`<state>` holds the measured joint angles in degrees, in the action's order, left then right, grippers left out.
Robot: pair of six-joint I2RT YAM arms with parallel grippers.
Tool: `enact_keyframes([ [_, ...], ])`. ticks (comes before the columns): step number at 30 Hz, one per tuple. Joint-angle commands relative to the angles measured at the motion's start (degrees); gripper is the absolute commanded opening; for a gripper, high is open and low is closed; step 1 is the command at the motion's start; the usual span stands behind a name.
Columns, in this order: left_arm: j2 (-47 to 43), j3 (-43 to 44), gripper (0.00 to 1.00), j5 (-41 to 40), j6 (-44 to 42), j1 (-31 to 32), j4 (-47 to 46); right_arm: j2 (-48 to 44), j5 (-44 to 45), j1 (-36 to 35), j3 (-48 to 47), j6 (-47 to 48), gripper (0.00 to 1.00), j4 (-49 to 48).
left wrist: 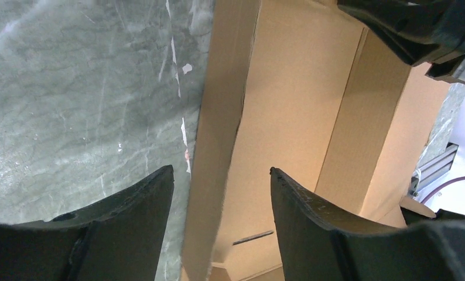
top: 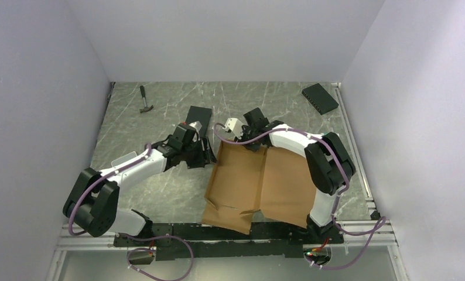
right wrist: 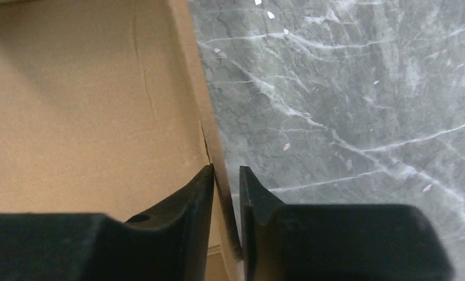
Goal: Fold the paper box
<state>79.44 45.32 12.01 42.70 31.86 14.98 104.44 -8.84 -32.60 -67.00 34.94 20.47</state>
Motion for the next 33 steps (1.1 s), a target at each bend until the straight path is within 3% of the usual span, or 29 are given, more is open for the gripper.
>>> enact_keyframes([
  [1, -3.5, 3.5, 0.67, -2.6, -1.8, 0.3, 2.1, -0.6, -1.2, 1.2, -0.8, -2.8, 0.31, -0.2],
  [6, -8.1, 4.0, 0.72, -6.0, -2.9, 0.2, 5.7, -2.2, -6.4, 3.4, -1.9, -4.4, 0.5, 1.1],
  [10, -11.7, 2.6, 0.77, -6.5, -1.8, 0.2, 6.5, -2.3, -8.9, 3.9, -2.7, -5.0, 0.59, 1.6],
  [13, -14.6, 0.9, 0.86, -6.8, 0.4, 0.1, 7.0, -2.0, -11.1, 4.1, -4.1, -5.9, 0.62, 2.0],
  [16, -18.1, -1.4, 0.93, -8.1, 3.4, 0.0, 7.3, -1.4, -12.0, 4.7, -5.3, -6.8, 0.58, 1.8],
  [21, -22.6, -3.5, 0.92, -9.1, 6.4, -0.2, 8.6, -0.7, -10.0, 5.4, -4.9, -7.7, 0.38, -0.1],
  [23, -23.4, -3.6, 0.91, -9.4, 7.5, -0.2, 9.5, -1.0, -9.3, 5.7, -4.4, -8.1, 0.35, -0.9],
  [29, -22.0, -2.7, 0.86, -8.8, 11.5, -0.2, 12.0, -1.9, -11.0, 7.0, -4.3, -8.7, 0.41, -0.7],
  [33, -17.1, 0.4, 0.82, -6.2, 9.5, 0.0, 14.6, -1.8, -10.6, 7.3, -4.5, -8.9, 0.42, -0.9],
])
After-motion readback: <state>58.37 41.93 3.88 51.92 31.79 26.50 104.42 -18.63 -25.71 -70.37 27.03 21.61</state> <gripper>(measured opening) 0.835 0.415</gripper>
